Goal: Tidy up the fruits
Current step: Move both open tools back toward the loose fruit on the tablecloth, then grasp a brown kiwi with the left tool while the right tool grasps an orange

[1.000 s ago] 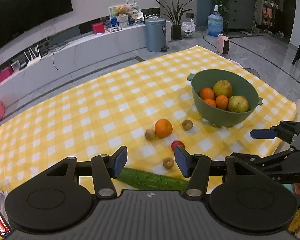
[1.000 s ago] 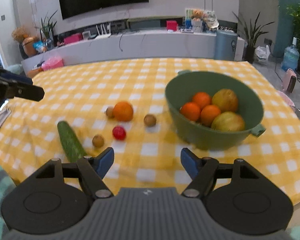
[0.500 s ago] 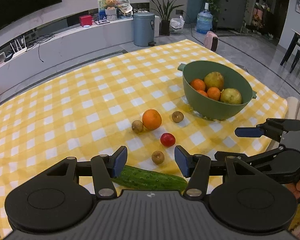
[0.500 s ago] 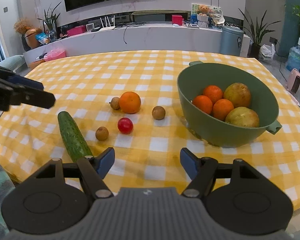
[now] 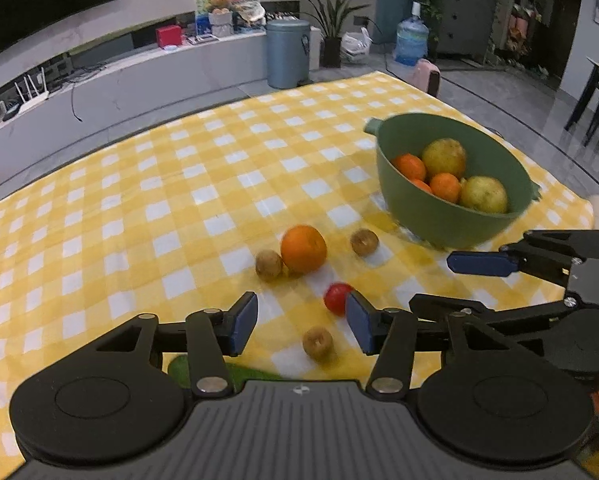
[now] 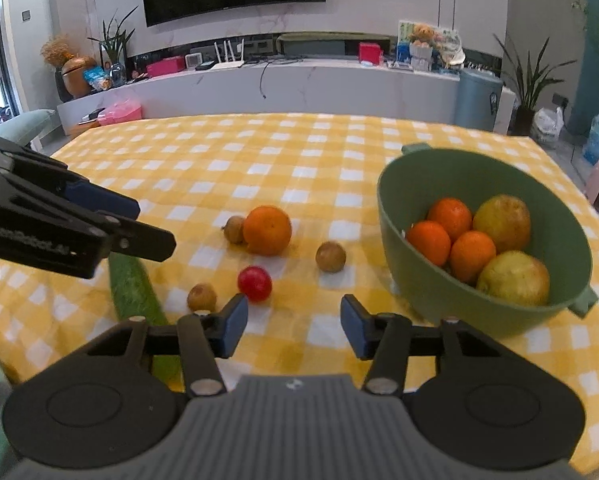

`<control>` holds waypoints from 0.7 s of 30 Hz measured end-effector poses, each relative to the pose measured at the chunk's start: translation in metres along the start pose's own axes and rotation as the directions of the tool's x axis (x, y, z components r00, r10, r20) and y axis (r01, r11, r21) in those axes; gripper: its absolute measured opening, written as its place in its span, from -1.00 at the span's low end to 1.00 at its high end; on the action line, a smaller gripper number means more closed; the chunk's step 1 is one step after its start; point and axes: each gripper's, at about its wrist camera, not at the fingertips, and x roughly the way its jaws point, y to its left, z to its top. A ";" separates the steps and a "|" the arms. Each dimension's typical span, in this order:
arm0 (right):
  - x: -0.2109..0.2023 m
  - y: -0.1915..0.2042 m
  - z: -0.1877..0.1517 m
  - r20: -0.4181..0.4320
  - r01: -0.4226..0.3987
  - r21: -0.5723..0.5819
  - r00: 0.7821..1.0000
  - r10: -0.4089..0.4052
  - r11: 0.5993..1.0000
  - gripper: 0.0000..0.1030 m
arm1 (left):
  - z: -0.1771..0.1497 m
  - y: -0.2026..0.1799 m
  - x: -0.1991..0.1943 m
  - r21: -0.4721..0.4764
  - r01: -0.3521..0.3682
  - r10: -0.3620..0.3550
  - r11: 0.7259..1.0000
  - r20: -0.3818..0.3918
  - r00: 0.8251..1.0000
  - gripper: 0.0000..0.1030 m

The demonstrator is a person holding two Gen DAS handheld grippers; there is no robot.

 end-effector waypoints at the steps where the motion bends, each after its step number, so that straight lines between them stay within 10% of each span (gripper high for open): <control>1: 0.002 0.000 0.001 0.007 0.005 0.011 1.000 -0.006 1.000 -0.16 | 0.002 0.000 0.003 0.000 -0.003 0.003 1.000 0.006 1.000 0.15; 21: 0.054 0.008 0.021 0.014 -0.031 -0.080 0.999 0.032 0.996 -0.26 | 0.012 0.016 0.087 0.135 -0.020 0.032 0.991 -0.088 0.996 -0.18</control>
